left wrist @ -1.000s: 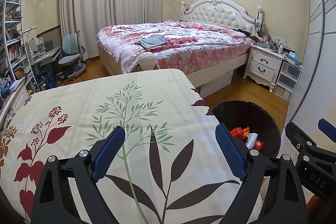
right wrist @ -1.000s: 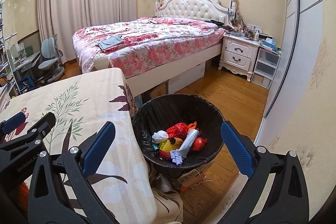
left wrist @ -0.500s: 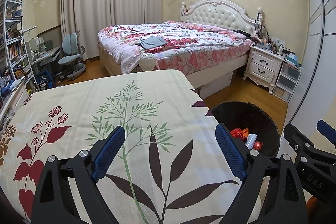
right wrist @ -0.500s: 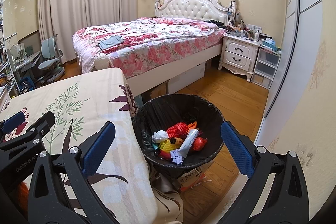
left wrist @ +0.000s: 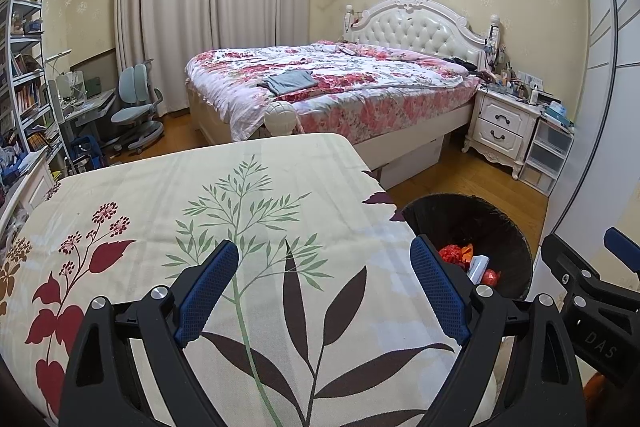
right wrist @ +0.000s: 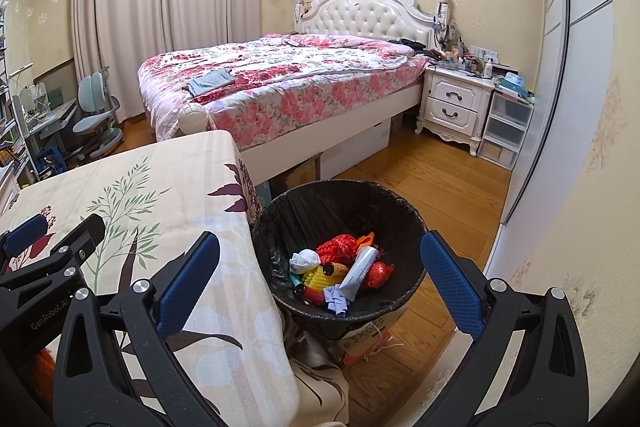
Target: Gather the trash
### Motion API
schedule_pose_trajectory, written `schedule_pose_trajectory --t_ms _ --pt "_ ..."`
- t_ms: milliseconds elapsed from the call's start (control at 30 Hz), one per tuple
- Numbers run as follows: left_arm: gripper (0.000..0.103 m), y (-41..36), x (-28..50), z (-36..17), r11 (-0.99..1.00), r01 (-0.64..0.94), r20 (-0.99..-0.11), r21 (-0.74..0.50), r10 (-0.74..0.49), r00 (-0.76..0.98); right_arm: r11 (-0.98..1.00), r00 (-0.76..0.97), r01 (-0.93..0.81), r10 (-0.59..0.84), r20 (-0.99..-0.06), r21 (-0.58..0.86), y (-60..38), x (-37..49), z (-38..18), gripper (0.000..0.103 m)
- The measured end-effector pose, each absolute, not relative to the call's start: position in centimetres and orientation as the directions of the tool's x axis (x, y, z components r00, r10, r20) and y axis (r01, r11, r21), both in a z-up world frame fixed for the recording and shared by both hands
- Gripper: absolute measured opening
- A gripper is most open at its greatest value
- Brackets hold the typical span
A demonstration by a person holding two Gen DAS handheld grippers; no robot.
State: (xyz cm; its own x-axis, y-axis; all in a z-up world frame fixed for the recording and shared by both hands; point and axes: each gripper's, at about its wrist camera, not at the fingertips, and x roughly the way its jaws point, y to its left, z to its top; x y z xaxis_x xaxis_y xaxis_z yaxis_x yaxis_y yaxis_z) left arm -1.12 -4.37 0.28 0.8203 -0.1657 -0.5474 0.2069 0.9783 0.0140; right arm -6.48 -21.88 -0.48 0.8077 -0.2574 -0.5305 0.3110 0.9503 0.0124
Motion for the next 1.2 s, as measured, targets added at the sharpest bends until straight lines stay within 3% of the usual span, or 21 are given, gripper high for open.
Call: schedule_pose_trajectory --t_ms 1200 --pt "0.087 -5.4 -1.1 0.8 0.975 0.219 -0.515 0.028 -0.174 0.839 0.95 0.808 0.311 -0.257 -0.53 0.013 -22.0 -6.6 -0.5 0.098"
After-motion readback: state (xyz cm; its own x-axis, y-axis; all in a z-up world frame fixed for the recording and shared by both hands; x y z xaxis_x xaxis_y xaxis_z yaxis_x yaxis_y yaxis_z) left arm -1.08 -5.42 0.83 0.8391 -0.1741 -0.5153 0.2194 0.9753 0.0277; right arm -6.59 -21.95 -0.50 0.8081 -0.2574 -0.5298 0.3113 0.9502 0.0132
